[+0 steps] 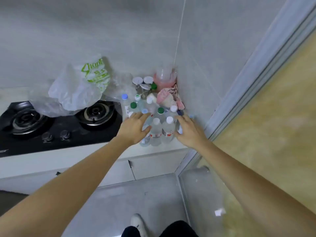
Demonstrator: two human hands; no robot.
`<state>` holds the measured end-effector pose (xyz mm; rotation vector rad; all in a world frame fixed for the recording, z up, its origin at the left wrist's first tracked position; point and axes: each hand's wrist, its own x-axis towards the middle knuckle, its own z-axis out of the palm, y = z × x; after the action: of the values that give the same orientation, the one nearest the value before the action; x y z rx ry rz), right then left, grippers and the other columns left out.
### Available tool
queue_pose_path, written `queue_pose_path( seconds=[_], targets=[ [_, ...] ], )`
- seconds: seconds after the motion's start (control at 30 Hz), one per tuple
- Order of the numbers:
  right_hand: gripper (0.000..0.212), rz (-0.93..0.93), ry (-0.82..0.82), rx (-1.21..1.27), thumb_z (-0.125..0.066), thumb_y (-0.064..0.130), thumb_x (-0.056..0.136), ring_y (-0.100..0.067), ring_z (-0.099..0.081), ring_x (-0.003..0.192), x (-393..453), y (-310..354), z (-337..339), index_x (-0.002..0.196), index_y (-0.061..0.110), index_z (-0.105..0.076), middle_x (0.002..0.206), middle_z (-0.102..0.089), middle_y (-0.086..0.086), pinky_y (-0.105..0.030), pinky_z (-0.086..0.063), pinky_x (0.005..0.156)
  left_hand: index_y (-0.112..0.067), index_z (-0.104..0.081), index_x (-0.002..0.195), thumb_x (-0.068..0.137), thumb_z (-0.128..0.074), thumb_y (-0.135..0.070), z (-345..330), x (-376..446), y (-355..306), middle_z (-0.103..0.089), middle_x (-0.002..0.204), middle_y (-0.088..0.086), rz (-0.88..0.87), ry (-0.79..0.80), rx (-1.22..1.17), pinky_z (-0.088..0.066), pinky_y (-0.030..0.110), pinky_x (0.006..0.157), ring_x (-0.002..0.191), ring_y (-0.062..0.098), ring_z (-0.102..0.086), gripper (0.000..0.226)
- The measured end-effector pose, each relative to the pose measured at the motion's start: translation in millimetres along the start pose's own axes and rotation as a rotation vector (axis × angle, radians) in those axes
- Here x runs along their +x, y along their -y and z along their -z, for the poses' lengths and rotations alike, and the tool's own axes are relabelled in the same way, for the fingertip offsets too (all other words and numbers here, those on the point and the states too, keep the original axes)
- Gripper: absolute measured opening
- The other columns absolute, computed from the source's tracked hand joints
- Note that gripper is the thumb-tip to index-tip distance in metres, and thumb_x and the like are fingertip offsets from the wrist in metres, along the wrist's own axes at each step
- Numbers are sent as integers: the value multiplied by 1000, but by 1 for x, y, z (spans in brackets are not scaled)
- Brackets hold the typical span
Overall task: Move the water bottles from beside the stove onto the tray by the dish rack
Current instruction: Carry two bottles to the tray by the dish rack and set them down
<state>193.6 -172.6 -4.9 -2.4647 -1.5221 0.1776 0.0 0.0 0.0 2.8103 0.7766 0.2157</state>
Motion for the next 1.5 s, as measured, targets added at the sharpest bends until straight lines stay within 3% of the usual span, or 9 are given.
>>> queue_pose_path(
  seconds=[0.2,0.33,0.6,0.83,1.0,1.17,1.27,1.4,1.5],
  targets=[
    [52,-38,63,-57,-57,40,95,-37,-57,118,56,4,-18,144,23,-47,140,-47,-8,-48,-56,82,-19,-47,144,101,-46,-51,-17,64,1,-60,132,9,-119,228,244,-40,45,97,126,32,-49,54],
    [38,-18,105,-118,-57,40,96,-41,-62,105,86,4,-28,126,16,-57,126,-55,-12,-45,-55,77,-22,-51,137,100,-46,-57,-33,83,-2,-67,123,6,-170,305,306,-39,45,96,121,31,-51,51],
    [37,-20,171,-19,-62,36,96,-39,-63,101,89,-18,-47,126,17,-52,119,-61,-14,-37,-41,68,-16,-46,137,102,-51,-48,-57,91,-10,-60,133,11,-96,316,313,-38,46,99,128,32,-47,48],
    [21,62,124,146,-68,28,90,-35,-63,83,82,-33,-43,93,22,-48,92,-63,-8,-45,-53,67,-10,-49,127,101,-54,-45,-51,85,-12,-63,117,13,-158,255,250,-42,41,82,113,32,-52,43],
    [32,42,59,394,-78,27,81,-17,-48,64,73,-37,-20,76,22,-47,62,-49,7,-35,-40,59,-14,-54,126,101,-56,-44,-15,61,-17,-58,104,12,-125,220,94,-34,36,70,87,25,-46,40],
    [31,123,61,587,-83,25,68,-7,-35,55,66,-11,28,70,16,-54,53,-44,11,-30,-31,56,-23,-56,111,98,-59,-49,50,26,-10,-54,82,0,-58,237,-77,-46,38,69,71,16,-48,30],
    [31,242,105,626,-84,21,68,-6,-32,53,64,23,60,71,11,-54,52,-41,13,-28,-28,57,-31,-50,97,98,-60,-49,92,-7,-4,-57,73,-3,2,201,-148,-44,38,64,66,17,-53,20],
    [29,414,166,623,-82,19,71,-5,-31,52,59,87,94,71,11,-54,50,-39,13,-26,-27,55,-20,-58,92,96,-63,-50,144,-62,7,-63,83,0,165,91,-232,-46,35,66,74,21,-57,30],
    [29,516,177,650,-82,22,70,-8,-31,55,55,148,109,71,11,-55,50,-38,13,-28,-28,57,-20,-60,93,96,-65,-47,179,-112,22,-62,80,-2,251,30,-248,-43,30,63,69,13,-53,28]
  ],
)
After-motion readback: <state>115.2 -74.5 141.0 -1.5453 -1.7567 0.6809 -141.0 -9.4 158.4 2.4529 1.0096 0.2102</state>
